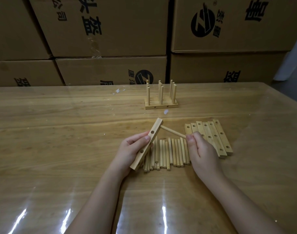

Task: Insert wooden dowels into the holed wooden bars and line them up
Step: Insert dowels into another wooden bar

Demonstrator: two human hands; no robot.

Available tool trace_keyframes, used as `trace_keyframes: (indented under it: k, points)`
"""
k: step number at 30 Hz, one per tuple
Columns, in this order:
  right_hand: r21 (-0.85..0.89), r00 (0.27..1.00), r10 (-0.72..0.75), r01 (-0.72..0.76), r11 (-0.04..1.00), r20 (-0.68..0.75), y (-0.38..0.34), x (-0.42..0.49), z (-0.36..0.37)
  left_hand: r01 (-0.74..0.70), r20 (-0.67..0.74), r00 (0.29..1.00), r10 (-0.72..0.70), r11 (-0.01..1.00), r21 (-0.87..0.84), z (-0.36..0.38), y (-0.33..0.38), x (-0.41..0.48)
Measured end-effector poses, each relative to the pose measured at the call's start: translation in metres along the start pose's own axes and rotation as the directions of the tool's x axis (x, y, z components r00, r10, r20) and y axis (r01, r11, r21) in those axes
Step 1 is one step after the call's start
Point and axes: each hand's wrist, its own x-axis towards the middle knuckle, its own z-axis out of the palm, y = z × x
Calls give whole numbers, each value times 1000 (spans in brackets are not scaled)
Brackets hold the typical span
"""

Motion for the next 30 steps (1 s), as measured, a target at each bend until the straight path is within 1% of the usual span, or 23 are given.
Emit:
trace_keyframes:
  k: [8, 13, 17, 19, 30]
  points:
    - [45, 1000, 3, -3, 999, -12, 0, -1, -1, -7, 39, 999, 6, 999, 32, -1, -1, 0]
    - [34, 1000, 7, -6, 999, -26, 0, -1, -2, -11, 52, 999, 8, 998, 63, -2, -1, -1]
    - [-15, 999, -12, 11, 1000, -37, 1, -1, -4, -18, 43, 999, 15, 997, 71, -1, -2, 0]
    - [-6, 999, -5, 5, 1000, -43, 0, -2, -3, -21, 47, 999, 17, 997, 75, -1, -2, -1]
    - [55, 999, 52, -51, 997, -3, -2, -3, -3, -18, 46, 999, 15, 998, 63, 1, 0, -2]
